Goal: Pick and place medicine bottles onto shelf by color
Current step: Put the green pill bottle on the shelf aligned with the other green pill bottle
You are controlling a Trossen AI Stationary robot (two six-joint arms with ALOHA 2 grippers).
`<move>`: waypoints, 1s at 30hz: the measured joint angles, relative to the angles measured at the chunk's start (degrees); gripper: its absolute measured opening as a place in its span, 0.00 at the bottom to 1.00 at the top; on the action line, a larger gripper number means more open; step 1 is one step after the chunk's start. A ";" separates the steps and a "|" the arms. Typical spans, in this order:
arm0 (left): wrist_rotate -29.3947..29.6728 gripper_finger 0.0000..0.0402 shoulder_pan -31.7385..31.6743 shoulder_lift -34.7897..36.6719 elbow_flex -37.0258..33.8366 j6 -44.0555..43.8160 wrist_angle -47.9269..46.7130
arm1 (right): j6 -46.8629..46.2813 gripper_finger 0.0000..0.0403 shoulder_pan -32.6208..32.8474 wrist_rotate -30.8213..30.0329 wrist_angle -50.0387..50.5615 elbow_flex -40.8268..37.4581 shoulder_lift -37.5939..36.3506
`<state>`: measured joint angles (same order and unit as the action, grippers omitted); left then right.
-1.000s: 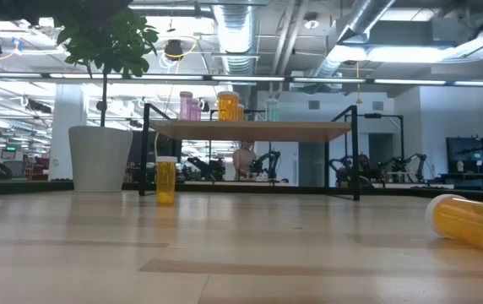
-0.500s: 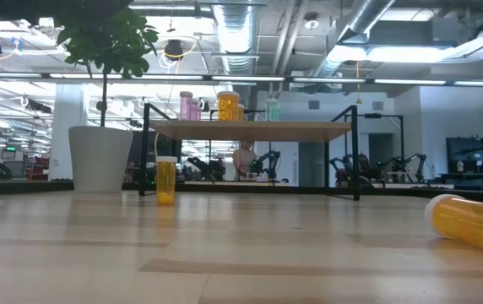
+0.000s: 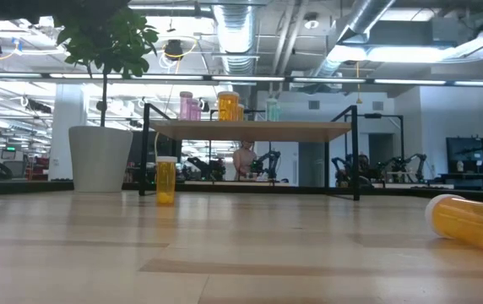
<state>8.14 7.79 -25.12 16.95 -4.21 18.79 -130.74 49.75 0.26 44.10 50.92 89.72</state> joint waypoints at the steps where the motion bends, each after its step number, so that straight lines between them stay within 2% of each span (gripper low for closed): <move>1: 0.00 0.43 0.00 0.00 0.00 0.00 -0.02 | 0.03 0.44 -0.12 0.18 -1.06 -1.07 -0.54; 5: 0.00 0.43 0.00 0.00 0.00 -0.04 -0.02 | -0.41 0.44 -0.29 0.23 -3.23 -3.74 -0.74; 22: 0.00 0.43 0.00 -0.02 0.00 0.04 0.02 | 0.30 0.43 0.26 1.85 -3.76 -3.61 -0.40; 30: 0.00 0.43 0.00 -0.02 0.00 0.04 0.02 | 0.29 0.34 0.49 1.87 -2.83 -3.59 -0.36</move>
<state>8.14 7.79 -25.15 16.95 -4.16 18.80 -130.45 50.24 2.13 41.28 47.33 89.36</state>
